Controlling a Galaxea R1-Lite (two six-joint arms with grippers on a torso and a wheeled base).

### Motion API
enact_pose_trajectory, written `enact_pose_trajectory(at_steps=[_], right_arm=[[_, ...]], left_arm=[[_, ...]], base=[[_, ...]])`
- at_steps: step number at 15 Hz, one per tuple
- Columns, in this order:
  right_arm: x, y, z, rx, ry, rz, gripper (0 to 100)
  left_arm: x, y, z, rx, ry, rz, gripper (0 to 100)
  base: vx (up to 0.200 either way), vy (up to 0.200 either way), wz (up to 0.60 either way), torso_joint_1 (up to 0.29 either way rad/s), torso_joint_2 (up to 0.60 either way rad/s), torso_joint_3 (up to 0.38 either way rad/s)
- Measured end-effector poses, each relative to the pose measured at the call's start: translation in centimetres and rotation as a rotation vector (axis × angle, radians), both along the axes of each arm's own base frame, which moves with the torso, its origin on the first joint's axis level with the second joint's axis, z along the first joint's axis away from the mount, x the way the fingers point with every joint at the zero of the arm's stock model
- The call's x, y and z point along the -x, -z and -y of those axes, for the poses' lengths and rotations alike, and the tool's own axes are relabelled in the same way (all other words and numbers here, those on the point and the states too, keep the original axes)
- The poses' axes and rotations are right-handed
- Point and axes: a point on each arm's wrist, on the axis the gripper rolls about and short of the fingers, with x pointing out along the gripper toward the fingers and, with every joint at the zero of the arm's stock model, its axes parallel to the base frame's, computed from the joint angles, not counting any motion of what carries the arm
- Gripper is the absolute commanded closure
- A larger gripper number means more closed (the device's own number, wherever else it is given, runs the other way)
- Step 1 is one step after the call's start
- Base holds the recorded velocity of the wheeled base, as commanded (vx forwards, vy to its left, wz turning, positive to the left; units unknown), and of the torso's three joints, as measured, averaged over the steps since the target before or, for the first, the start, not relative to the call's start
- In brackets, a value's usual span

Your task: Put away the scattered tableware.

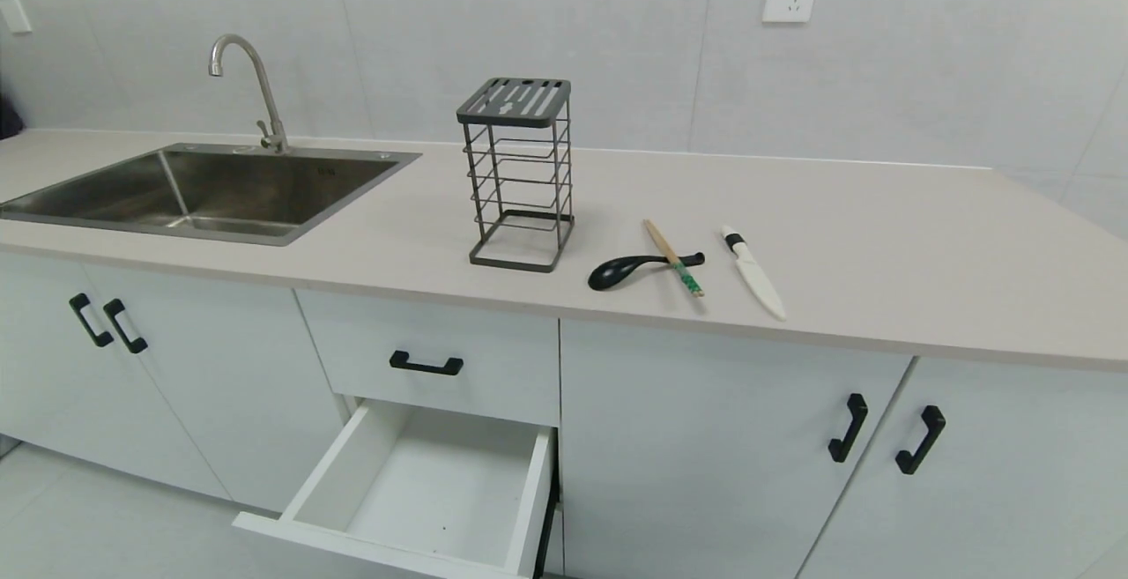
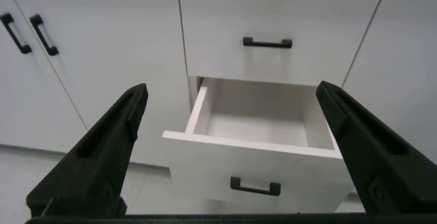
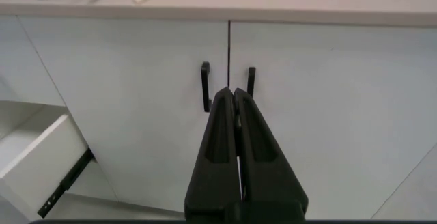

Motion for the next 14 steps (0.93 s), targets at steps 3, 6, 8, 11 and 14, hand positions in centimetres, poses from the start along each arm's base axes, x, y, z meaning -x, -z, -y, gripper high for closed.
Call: enact_pose_trajectory(at_steps=[3,6,8,11,14], right_arm=[[-0.01,0.05,0.0,0.0,0.0,-0.003,100],[-0.01,0.07,0.0,0.0,-0.001,-0.005,100],[0.0,0.03,0.0,0.0,0.0,-0.003,100],[0.0,0.04,0.0,0.001,0.0,-0.003,100],[-0.01,0.05,0.0,0.0,0.0,-0.003,100]], left_arm=[[0.0,0.01,0.0,0.0,0.0,-0.001,0],[0.0,0.0,0.0,0.0,-0.001,0.0,0],[0.0,0.01,0.0,0.001,0.0,-0.001,0],[0.0,0.01,0.0,0.001,-0.002,-0.001,0],[0.0,0.01,0.0,0.001,-0.002,-0.001,0]], base=[[0.0,0.0,0.4,0.132,-0.07,-0.041],[0.0,0.0,0.0,0.0,0.0,0.0],[0.0,0.0,0.0,0.0,0.0,0.0],[0.0,0.0,0.0,0.014,-0.03,-0.012],[0.0,0.0,0.0,0.196,-0.35,-0.162]])
